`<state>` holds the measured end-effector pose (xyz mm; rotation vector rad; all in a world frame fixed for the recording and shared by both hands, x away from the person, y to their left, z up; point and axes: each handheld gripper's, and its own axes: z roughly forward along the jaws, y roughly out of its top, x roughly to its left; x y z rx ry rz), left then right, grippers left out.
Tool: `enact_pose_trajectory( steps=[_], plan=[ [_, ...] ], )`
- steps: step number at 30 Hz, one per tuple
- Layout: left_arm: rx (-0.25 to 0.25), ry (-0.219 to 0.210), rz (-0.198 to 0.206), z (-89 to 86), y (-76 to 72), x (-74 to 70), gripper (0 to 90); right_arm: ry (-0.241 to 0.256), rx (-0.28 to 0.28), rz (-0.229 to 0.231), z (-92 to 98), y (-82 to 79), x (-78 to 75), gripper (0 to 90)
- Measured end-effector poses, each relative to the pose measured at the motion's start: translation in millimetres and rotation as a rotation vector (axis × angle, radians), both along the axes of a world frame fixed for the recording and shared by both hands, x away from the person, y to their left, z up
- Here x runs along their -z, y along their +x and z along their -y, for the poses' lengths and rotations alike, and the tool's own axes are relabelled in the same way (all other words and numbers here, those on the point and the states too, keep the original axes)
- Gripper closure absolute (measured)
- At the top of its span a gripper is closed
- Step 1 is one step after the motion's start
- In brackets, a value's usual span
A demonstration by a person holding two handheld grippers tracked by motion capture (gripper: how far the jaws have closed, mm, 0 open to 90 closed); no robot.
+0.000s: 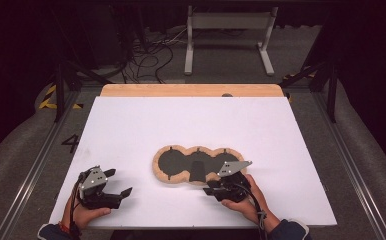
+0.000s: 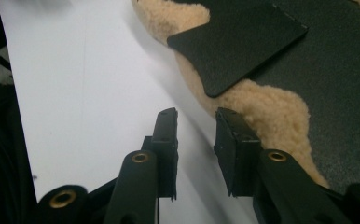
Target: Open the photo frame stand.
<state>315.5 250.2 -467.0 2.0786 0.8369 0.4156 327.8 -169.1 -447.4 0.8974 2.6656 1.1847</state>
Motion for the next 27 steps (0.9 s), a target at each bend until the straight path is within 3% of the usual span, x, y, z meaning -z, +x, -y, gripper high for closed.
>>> enact_pose_trajectory(
  steps=[5, 16, 20, 25, 27],
  plan=[
    [0.000, -0.005, -0.006, 2.6, 0.0, -0.2, 11.4, 0.019, -0.003, -0.020, -3.9, 2.3, 0.6, 65.7],
    [0.001, 0.005, -0.007, 5.6, -0.5, -0.8, 11.7, 0.147, 0.047, -0.118, -4.2, 10.0, -2.4, 55.4],
    [0.000, 0.007, -0.012, 7.5, -0.3, -0.4, 11.7, 0.214, 0.081, -0.166, -2.0, 16.3, -4.5, 54.4],
    [0.007, 0.016, -0.021, 10.5, 0.4, -0.5, 11.8, 0.304, 0.135, -0.271, 0.3, 27.0, -4.7, 51.0],
    [0.013, 0.017, -0.015, 11.8, 0.8, -0.9, 11.7, 0.321, 0.156, -0.290, 0.9, 29.2, -4.4, 48.6]
  ],
)
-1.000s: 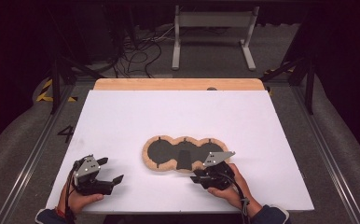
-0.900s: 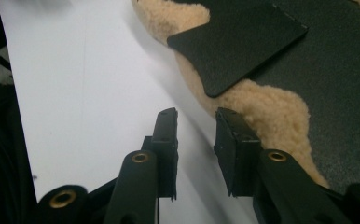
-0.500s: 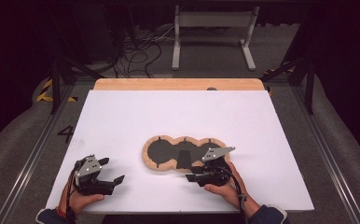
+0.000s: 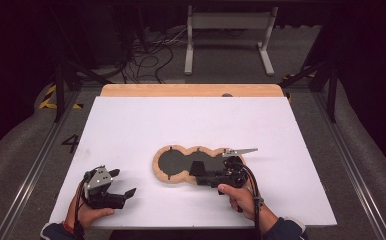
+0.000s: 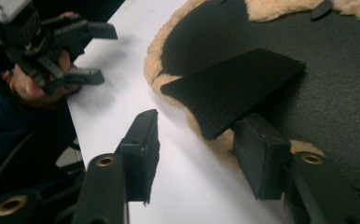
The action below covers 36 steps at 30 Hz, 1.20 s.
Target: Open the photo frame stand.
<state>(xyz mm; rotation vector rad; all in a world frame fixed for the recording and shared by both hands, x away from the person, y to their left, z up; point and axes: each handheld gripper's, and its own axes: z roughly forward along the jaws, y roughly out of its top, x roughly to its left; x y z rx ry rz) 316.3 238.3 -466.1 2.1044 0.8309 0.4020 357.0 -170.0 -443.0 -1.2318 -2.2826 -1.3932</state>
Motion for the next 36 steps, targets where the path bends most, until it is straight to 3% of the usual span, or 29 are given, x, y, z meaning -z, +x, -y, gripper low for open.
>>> enact_pose_trajectory(
  steps=[6, 12, 19, 22, 25, 26, 32, 36],
  plan=[
    [0.008, 0.003, -0.010, 1.5, 1.8, 0.1, 11.7, 0.109, 0.053, -0.115, 7.4, 7.0, 5.6, 44.5],
    [0.014, 0.005, -0.013, 3.4, 2.3, -0.5, 11.5, 0.202, 0.085, -0.190, 20.0, 10.1, 10.2, 40.4],
    [0.027, 0.023, -0.021, 10.9, 7.0, -0.5, 11.5, 0.224, 0.134, -0.210, 17.7, 12.4, 14.5, 47.8],
    [0.059, 0.016, -0.030, 20.8, 17.1, -4.4, 11.6, 0.256, 0.197, -0.241, 19.2, 19.2, 19.4, 54.4],
    [0.066, 0.035, -0.070, 33.2, 28.0, -6.2, 11.2, 0.269, 0.222, -0.255, 16.5, 23.7, 20.9, 56.0],
    [0.071, 0.023, -0.093, 37.7, 32.6, -6.9, 11.5, 0.264, 0.227, -0.260, 16.1, 24.3, 20.4, 56.1],
    [0.084, -0.040, -0.120, 44.1, 49.4, -11.2, 11.9, 0.256, 0.218, -0.291, 15.9, 17.8, 19.4, 56.0],
    [0.097, -0.041, -0.150, 48.7, 57.0, -8.8, 11.8, 0.266, 0.196, -0.309, 10.8, 15.4, 21.0, 55.9]
  ],
)
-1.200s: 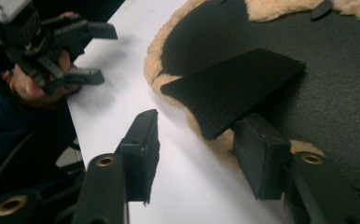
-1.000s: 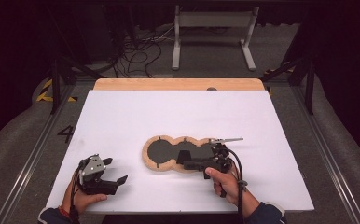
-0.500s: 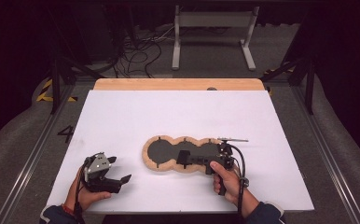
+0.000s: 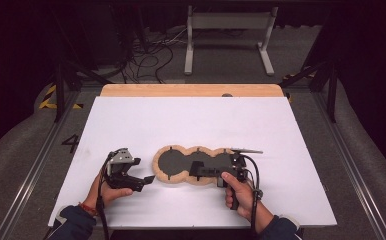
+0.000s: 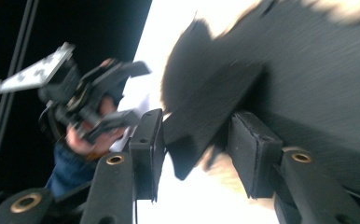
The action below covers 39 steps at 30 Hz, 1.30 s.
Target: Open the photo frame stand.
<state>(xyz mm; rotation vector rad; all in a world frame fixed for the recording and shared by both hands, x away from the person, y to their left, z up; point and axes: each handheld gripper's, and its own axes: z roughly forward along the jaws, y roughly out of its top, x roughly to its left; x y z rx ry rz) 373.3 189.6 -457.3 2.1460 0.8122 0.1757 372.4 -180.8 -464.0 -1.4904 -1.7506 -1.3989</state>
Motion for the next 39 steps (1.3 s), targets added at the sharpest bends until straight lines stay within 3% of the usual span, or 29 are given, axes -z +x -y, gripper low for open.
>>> enact_pose_trajectory(
  steps=[2, 5, 13, 19, 31, 35, 38, 39],
  plan=[
    [0.012, 0.005, -0.001, 4.1, 2.5, 1.1, 11.8, -0.004, -0.011, 0.003, -4.6, 0.4, -0.6, 54.9],
    [0.040, 0.013, -0.001, 10.2, 4.5, 1.2, 11.8, 0.029, -0.016, -0.020, -2.8, 5.9, 2.5, 56.3],
    [0.035, -0.028, -0.039, 16.4, 17.8, 2.5, 11.8, 0.006, -0.040, -0.019, -2.7, 7.0, 1.6, 59.8],
    [0.047, -0.050, -0.061, 18.1, 25.1, 5.2, 11.3, -0.059, -0.113, 0.055, -3.8, 5.7, -1.7, 68.8],
    [0.115, -0.100, -0.113, 24.7, 26.6, 6.4, 19.0, -0.142, -0.178, 0.163, -7.0, 3.9, -7.3, 70.4],
    [0.118, -0.100, -0.087, 29.3, 28.5, 2.4, 22.2, -0.178, -0.193, 0.211, -8.6, 3.2, -9.7, 70.4],
    [0.111, -0.122, -0.085, 26.9, 29.6, 0.7, 28.0, -0.196, -0.203, 0.237, -8.7, 3.0, -10.6, 70.6],
    [0.106, -0.133, -0.082, 25.9, 29.4, -0.1, 30.2, -0.217, -0.211, 0.265, -9.2, 3.1, -11.6, 71.5]
  ],
)
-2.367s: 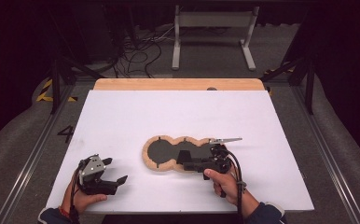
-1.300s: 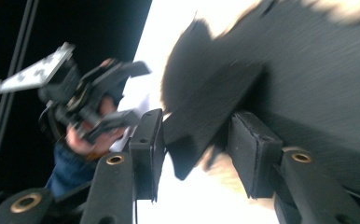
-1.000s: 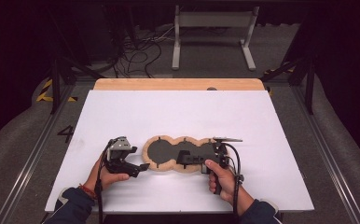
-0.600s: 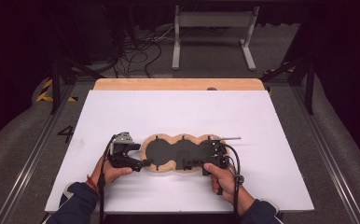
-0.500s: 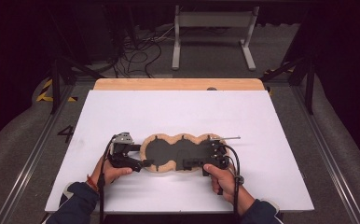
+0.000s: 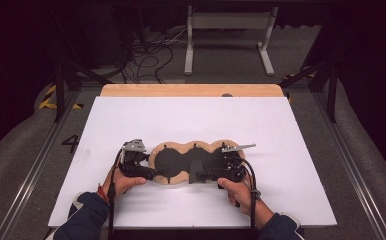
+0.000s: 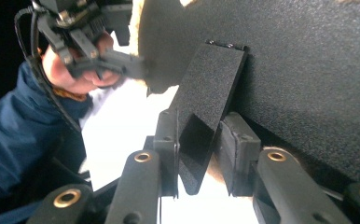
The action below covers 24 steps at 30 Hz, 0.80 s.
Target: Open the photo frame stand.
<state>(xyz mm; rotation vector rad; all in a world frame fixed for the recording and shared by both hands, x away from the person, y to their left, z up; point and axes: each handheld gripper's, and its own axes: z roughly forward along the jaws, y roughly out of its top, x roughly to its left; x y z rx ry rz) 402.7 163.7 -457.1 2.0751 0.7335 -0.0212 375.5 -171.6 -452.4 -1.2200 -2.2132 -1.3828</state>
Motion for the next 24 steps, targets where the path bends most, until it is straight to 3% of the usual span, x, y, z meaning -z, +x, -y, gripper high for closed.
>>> enact_pose_trajectory(
  steps=[4, 6, 9, 13, 20, 24],
  plan=[
    [0.000, -0.022, 0.047, -5.3, -1.6, -6.7, 36.8, -0.032, -0.009, 0.038, -0.5, -0.5, -1.5, 73.8],
    [0.007, -0.040, 0.074, -8.8, -3.3, -10.6, 43.1, -0.052, -0.021, 0.079, -0.4, -0.9, -3.1, 75.2],
    [0.014, -0.030, 0.098, -10.2, -6.2, -13.7, 47.4, -0.071, -0.020, 0.109, -0.1, -0.4, -4.0, 76.6],
    [0.021, -0.043, 0.099, -11.9, -7.8, -14.3, 50.9, -0.104, -0.019, 0.140, -1.3, -3.2, -6.2, 76.5],
    [0.031, -0.024, 0.136, -11.9, -15.4, -18.4, 54.0, -0.135, 0.000, 0.199, 2.4, -10.1, -11.9, 80.2],
    [0.031, -0.017, 0.155, -11.5, -19.3, -19.4, 54.6, -0.176, 0.023, 0.263, 8.9, -17.7, -21.3, 81.2]
  ],
)
